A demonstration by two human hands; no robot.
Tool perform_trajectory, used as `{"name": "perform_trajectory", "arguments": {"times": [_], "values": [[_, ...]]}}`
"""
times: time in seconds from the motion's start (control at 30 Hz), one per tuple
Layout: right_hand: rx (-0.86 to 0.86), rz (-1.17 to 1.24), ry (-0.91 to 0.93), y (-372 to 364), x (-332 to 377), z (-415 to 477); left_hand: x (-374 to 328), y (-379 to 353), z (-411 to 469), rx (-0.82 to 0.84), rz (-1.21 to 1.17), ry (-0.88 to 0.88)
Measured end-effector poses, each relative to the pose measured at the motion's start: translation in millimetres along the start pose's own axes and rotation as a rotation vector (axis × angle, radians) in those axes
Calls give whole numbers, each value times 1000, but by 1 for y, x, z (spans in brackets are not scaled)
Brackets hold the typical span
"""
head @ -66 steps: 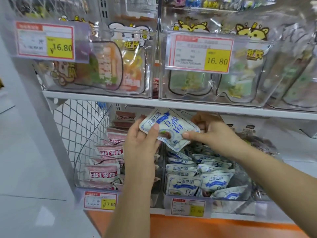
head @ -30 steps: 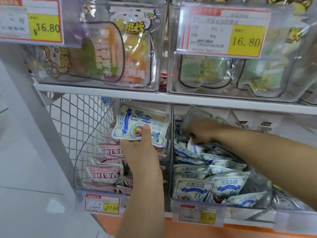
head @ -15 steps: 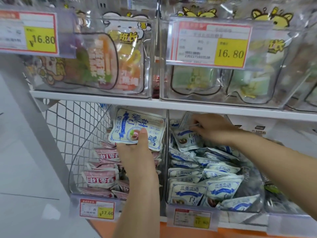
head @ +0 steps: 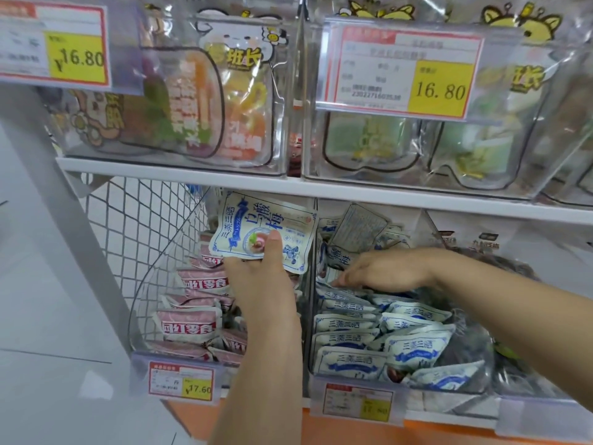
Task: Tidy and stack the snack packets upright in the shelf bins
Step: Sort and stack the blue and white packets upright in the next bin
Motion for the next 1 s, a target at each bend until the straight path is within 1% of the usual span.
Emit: {"name": "perform_trajectory", "arguments": {"times": [0.07, 0.17, 0.3, 0.4, 0.47, 0.57, 0.63, 0.73, 0.8, 0.9, 1.0], "values": [[-19, -32, 19, -9, -4, 3, 0, -1, 0, 6, 2, 11], [-102, -30, 26, -19, -10, 5, -2, -2, -3, 13, -15, 5], [-161, 69, -34, -3, -14, 10, -3, -3, -7, 20, -33, 4], [-166, -19, -43, 8, -8, 23, -2, -4, -7, 10, -3, -6], [-229, -108, -82, 14, -5, 32, -3, -5, -7, 4, 5, 0], [-306, -104, -159, 13, -12, 36, -4, -5, -5, 23, -27, 11], [-309, -170, -172, 7, -18, 37, -6, -4, -3, 27, -20, 14], [-334, -179, -195, 5, -21, 33, -6, -2, -1, 26, -25, 8], [-269, -190, -219, 6, -22, 34, -6, -3, -2, 23, -13, 2], [-183, -116, -243, 6, -23, 37, -4, -3, -4, 29, -20, 10], [-233, -48, -222, 6, -21, 33, -3, -4, -5, 28, -18, 16]]}}
Point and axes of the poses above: each hand's wrist, its own z-axis towards the middle knuckle, its own y-axis out of the back of the hand, x = y × z, the point moved 4 cm from there along z, towards the middle knuckle, and after that the axes turned 7 degrees about y, right-handed, at the moved point
